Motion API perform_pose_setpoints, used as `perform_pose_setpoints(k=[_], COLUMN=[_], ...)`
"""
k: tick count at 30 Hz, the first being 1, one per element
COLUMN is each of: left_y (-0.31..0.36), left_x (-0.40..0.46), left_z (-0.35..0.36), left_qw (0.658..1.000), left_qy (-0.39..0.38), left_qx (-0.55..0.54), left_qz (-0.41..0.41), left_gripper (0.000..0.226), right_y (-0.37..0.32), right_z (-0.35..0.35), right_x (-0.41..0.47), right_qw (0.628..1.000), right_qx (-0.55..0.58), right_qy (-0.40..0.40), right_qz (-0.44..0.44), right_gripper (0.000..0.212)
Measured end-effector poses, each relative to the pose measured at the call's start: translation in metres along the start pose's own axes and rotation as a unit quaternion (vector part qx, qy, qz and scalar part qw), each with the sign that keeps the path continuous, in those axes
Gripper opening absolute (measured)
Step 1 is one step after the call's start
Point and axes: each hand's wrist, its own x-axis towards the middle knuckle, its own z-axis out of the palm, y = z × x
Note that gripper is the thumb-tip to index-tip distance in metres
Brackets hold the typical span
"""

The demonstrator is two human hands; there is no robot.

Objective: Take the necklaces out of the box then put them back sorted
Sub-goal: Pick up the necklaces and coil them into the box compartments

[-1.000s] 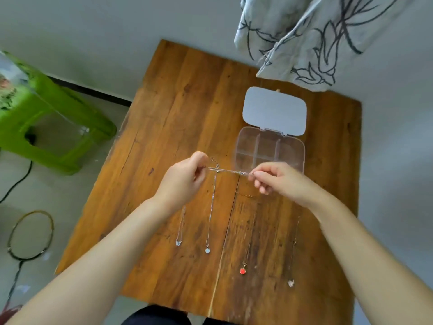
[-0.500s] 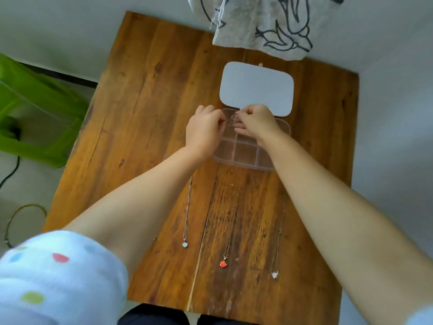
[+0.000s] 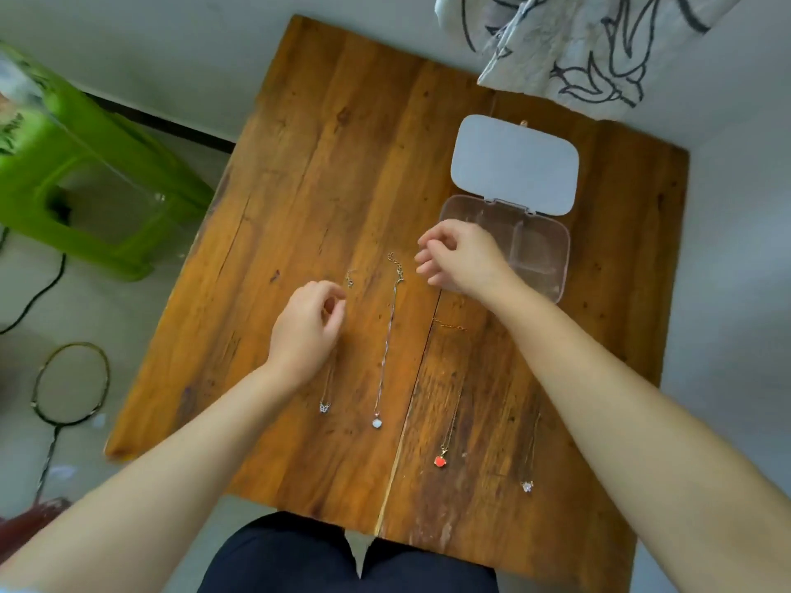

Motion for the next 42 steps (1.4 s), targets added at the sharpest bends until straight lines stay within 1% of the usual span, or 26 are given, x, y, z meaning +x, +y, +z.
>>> perform_pose_setpoints(k=[2,3,5,7,9,10,12,14,16,17,18,19,21,23,25,26,27,28,29,30,32,34,36,39,42], left_y=[-0.023,-0.031,-0.039,-0.041,-0.04,-0.041,-0.043,-0.047,-0.051,-0.052,-0.053,-0.054,-0.055,-0.054,-0.045,-0.037,-0.026,-0.016,-0.005,0.007,0.031,0.051,0.07,0.094,0.12], left_x=[-0.039,-0.056,-0.082,-0.097,-0.105,-0.106,-0.104,-0.1,-0.096,-0.094,-0.092,-0.09,-0.087,-0.082,-0.073,-0.068,-0.06,-0.052,-0.044,-0.035,-0.017,0.001,0.02,0.046,0.066], left_z=[-0.008,-0.01,-0.007,0.002,0.014,0.018,0.022,0.022,0.021,0.02,0.019,0.017,0.012,0.005,-0.002,-0.004,-0.006,-0.007,-0.009,-0.009,-0.009,-0.006,0.002,0.019,0.037], left_qw=[0.999,0.999,0.997,0.994,0.989,0.987,0.986,0.987,0.987,0.986,0.985,0.985,0.987,0.995,0.999,0.997,0.995,0.992,0.989,0.987,0.985,0.984,0.982,0.978,0.976], left_qy=[-0.022,-0.025,-0.025,-0.034,-0.05,-0.051,-0.043,-0.038,-0.039,-0.04,-0.043,-0.045,-0.045,-0.046,-0.049,-0.05,-0.047,-0.041,-0.035,-0.035,-0.051,-0.072,-0.093,-0.109,-0.114], left_qx=[0.018,0.029,0.054,0.08,0.121,0.143,0.159,0.154,0.157,0.161,0.162,0.16,0.138,0.074,-0.015,-0.056,-0.09,-0.118,-0.141,-0.156,-0.164,-0.153,-0.127,-0.071,-0.046], left_qz=[-0.028,-0.038,-0.058,-0.073,-0.062,-0.052,-0.036,-0.013,0.016,0.03,0.042,0.052,0.066,0.055,0.014,-0.007,-0.018,-0.023,-0.024,-0.019,0.006,0.048,0.099,0.162,0.178], left_gripper=[0.006,0.005,0.006,0.015,0.024,0.025,0.02,0.013,0.01,0.01,0.01,0.01,0.008,0.004,0.005,0.006,0.008,0.009,0.011,0.012,0.012,0.01,0.01,0.016,0.017], right_y=[0.001,0.002,0.008,0.012,0.01,0.008,0.003,0.0,-0.002,-0.003,-0.003,-0.004,-0.005,-0.006,-0.005,-0.005,-0.004,-0.003,-0.001,0.002,0.01,0.02,0.03,0.039,0.04], right_z=[0.033,0.048,0.077,0.1,0.116,0.119,0.123,0.124,0.126,0.126,0.126,0.125,0.117,0.105,0.089,0.081,0.07,0.061,0.051,0.038,0.011,-0.016,-0.044,-0.083,-0.109], right_x=[-0.009,-0.012,-0.013,-0.012,-0.01,-0.009,-0.006,-0.002,-0.002,-0.002,-0.003,-0.004,-0.009,-0.014,-0.021,-0.026,-0.03,-0.034,-0.038,-0.042,-0.047,-0.051,-0.052,-0.048,-0.036], right_qw=[0.991,0.975,0.927,0.88,0.817,0.79,0.756,0.736,0.725,0.725,0.734,0.757,0.838,0.913,0.961,0.976,0.983,0.98,0.974,0.97,0.976,0.986,0.994,0.997,0.995], right_qx=[-0.108,-0.182,-0.306,-0.392,-0.482,-0.518,-0.564,-0.592,-0.604,-0.603,-0.593,-0.567,-0.459,-0.323,-0.19,-0.108,-0.012,0.081,0.151,0.189,0.191,0.142,0.094,0.064,0.031], right_qy=[-0.065,-0.093,-0.126,-0.129,-0.126,-0.127,-0.132,-0.14,-0.152,-0.16,-0.168,-0.176,-0.189,-0.185,-0.175,-0.176,-0.179,-0.18,-0.171,-0.149,-0.108,-0.085,-0.047,0.037,0.088], right_qz=[-0.053,-0.093,-0.173,-0.237,-0.289,-0.304,-0.305,-0.297,-0.294,-0.291,-0.284,-0.271,-0.225,-0.164,-0.099,-0.067,-0.037,-0.013,0.004,0.014,0.015,0.003,-0.008,-0.011,-0.026], right_gripper=[0.023,0.023,0.027,0.03,0.028,0.025,0.022,0.021,0.02,0.02,0.019,0.018,0.013,0.008,0.009,0.01,0.01,0.012,0.014,0.015,0.01,0.006,0.015,0.018,0.019])
